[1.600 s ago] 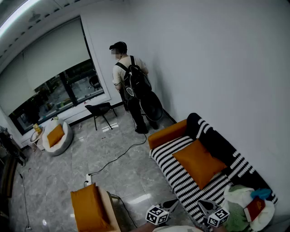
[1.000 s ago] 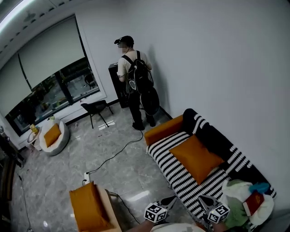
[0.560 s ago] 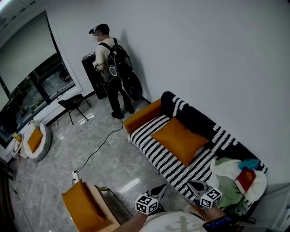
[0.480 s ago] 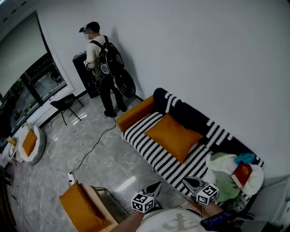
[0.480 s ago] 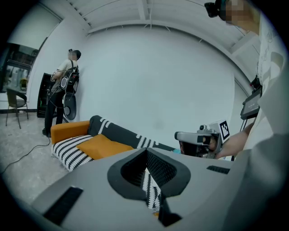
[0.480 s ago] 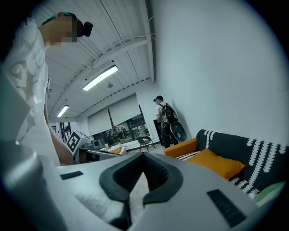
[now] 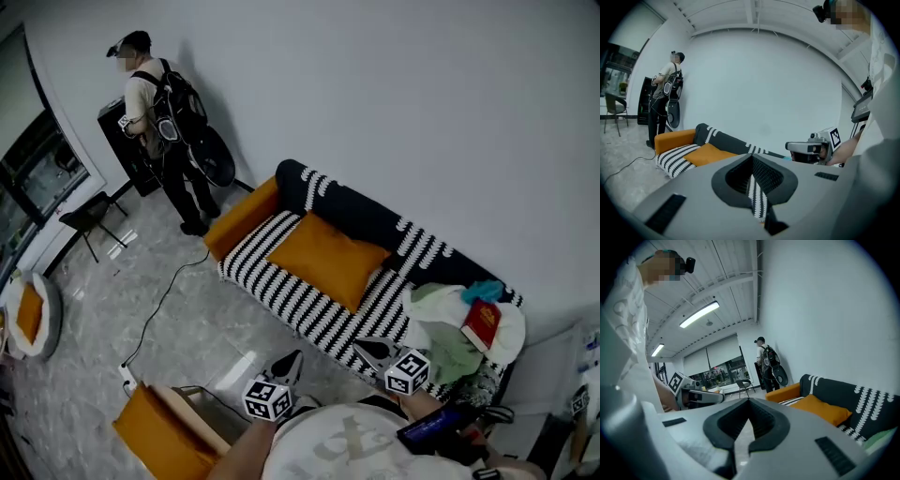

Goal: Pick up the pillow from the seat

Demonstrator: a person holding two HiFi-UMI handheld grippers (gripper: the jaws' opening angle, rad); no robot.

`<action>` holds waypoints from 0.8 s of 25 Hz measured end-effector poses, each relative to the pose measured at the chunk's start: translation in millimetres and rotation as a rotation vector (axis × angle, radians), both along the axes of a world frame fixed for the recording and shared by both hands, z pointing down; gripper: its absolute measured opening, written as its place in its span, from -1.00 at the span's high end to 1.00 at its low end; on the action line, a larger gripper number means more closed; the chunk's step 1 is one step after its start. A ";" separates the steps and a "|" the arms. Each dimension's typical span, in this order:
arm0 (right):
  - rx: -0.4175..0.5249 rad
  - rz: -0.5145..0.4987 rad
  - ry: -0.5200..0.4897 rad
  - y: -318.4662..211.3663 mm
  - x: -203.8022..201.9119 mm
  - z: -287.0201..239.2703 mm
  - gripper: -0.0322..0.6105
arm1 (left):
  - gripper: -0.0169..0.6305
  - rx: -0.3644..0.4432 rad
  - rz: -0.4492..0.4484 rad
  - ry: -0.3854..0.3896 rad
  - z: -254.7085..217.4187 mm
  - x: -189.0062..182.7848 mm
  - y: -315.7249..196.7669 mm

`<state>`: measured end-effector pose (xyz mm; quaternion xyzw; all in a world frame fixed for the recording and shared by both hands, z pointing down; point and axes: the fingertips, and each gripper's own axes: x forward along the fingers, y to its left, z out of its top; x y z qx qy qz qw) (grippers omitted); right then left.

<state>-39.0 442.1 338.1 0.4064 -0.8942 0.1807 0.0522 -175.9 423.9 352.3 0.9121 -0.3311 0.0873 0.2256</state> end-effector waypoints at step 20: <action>-0.036 -0.042 -0.021 -90.2 -54.9 20.4 0.86 | 0.91 -0.036 -0.093 -0.036 22.1 -73.3 -60.6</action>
